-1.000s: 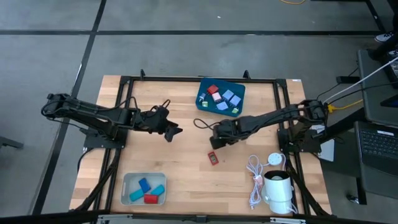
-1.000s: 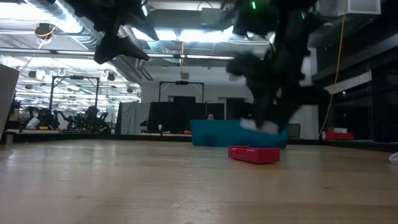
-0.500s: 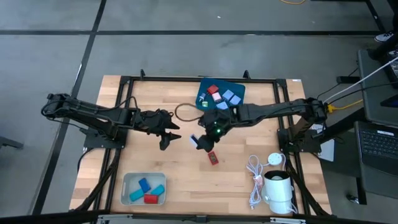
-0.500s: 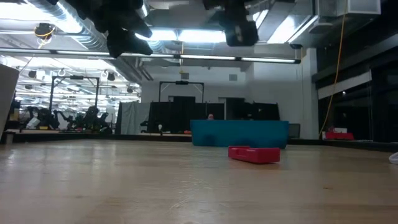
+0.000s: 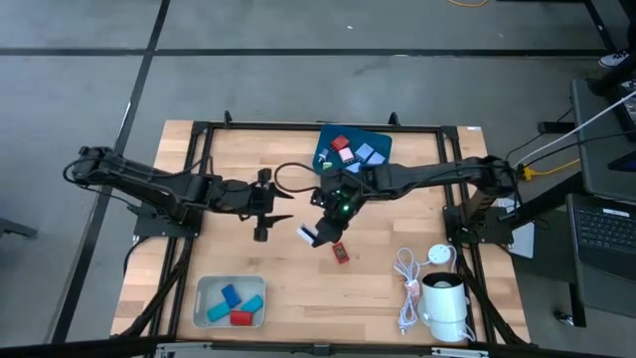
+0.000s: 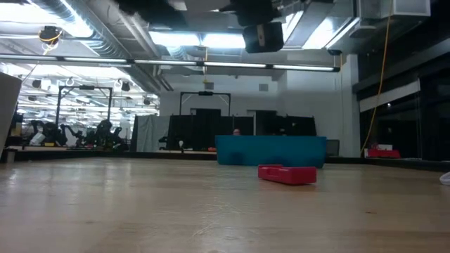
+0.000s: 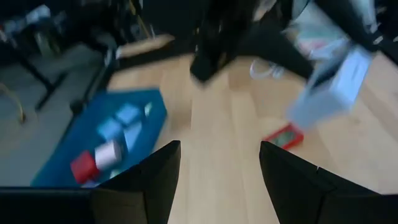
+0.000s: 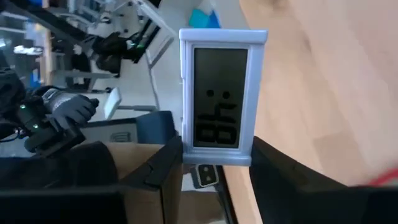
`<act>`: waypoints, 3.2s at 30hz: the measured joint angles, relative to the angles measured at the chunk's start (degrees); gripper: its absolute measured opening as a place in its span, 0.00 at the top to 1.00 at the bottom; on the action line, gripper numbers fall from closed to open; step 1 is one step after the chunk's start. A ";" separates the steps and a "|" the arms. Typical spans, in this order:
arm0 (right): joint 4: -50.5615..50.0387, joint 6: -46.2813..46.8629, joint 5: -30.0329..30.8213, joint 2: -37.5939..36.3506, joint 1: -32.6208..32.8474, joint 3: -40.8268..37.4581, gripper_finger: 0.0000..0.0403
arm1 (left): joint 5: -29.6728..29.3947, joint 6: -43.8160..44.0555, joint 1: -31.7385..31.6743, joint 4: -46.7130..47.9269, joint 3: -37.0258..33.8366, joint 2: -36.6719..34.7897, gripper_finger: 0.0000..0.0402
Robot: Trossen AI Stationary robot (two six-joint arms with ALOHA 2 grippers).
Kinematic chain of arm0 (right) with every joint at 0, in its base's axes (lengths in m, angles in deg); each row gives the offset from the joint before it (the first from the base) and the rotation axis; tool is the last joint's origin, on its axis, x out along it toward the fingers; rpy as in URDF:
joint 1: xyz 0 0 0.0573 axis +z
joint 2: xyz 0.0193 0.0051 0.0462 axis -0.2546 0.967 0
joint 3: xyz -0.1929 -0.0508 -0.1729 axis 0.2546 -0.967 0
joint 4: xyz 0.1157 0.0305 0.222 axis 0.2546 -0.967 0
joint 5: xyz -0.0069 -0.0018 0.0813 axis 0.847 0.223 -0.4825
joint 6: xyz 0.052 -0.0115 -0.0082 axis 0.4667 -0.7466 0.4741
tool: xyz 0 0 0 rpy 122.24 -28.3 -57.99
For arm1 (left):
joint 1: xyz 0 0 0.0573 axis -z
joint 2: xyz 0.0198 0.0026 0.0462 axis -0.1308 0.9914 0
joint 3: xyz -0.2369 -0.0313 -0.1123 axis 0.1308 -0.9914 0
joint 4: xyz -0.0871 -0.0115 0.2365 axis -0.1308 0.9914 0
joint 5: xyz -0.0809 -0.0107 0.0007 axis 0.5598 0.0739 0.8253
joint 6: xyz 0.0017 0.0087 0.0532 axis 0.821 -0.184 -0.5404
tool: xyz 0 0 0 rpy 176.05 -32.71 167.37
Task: Pick & Place Office items
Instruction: Put the white digital timer into the white bin
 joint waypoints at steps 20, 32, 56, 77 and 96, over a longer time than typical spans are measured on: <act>4.99 1.81 -4.62 0.30 -0.56 0.02 0.63 | -4.75 -10.96 3.64 17.62 9.55 7.16 0.47; 4.90 -0.04 -5.87 0.30 -0.66 0.02 0.63 | 6.67 -12.74 3.47 18.49 13.23 6.93 0.51; 4.95 -1.96 -7.57 0.30 -3.78 0.02 0.63 | 10.89 -11.26 2.80 11.95 13.42 10.85 0.51; 4.97 -0.91 -8.48 0.30 -3.76 -0.07 0.63 | 7.82 -11.61 3.83 10.08 13.44 12.49 0.84; -3.27 -10.32 1.96 0.23 -6.02 0.02 0.23 | 18.77 12.06 9.95 29.94 13.33 12.65 0.86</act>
